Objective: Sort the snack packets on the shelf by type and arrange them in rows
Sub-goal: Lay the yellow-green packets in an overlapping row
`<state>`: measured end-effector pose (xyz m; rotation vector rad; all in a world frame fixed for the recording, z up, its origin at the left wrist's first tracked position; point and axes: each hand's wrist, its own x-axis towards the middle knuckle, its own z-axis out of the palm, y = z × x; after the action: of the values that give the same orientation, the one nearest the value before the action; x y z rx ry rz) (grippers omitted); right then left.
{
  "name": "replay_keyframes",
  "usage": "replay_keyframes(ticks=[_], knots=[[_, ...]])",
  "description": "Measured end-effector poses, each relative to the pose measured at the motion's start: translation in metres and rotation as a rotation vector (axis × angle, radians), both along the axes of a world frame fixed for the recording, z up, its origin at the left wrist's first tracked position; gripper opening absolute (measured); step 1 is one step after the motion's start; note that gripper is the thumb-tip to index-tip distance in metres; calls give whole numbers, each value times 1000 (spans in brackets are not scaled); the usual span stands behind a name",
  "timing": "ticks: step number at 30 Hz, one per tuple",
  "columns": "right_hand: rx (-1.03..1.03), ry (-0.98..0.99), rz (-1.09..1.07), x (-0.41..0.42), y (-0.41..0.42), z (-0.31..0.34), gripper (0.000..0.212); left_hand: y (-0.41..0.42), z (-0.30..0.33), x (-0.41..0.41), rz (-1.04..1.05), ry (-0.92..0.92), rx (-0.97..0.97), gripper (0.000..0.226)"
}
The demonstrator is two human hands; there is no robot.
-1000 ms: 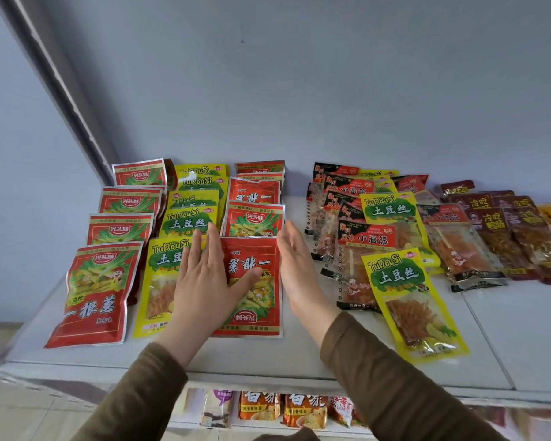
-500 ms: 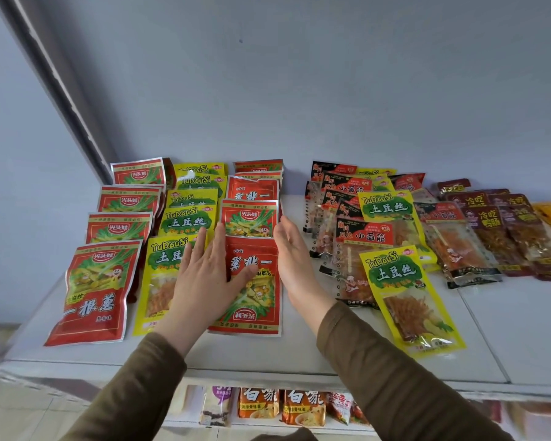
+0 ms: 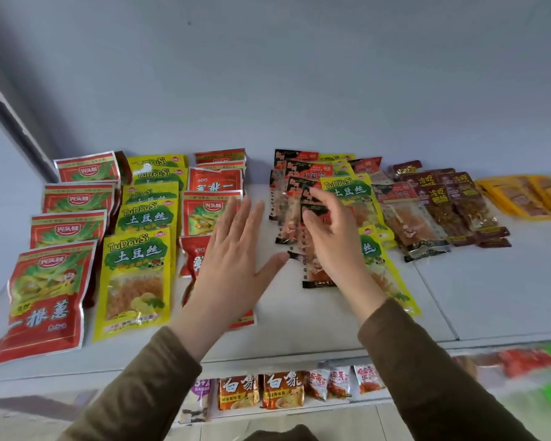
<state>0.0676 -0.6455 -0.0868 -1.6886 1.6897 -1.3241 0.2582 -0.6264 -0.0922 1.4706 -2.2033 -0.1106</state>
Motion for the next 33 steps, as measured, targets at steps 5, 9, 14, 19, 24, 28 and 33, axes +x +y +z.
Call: replay_keyframes(ticks=[5,9,14,19,24,28,33], knots=[[102,-115,-206,-81,14,-14,35,13,-13,-71,-140,-23,14,89],[155,-90,-186,-120,25,-26,39,11,-28,-114,-88,-91,45,95],[174,20,-43,-141,36,-37,45,9,-45,-142,19,-177,121,95],[126,65,42,-149,31,-36,48,7,-50,-157,105,-151,129,93],[78,176,93,-146,25,-37,56,5,-53,-156,119,-113,147,91],[55,350,64,-151,12,-41,55,3,-56,-146,158,-89,152,91],[66,416,-65,-169,-4,-39,57,-4,-58,-126,181,-164,170,85]])
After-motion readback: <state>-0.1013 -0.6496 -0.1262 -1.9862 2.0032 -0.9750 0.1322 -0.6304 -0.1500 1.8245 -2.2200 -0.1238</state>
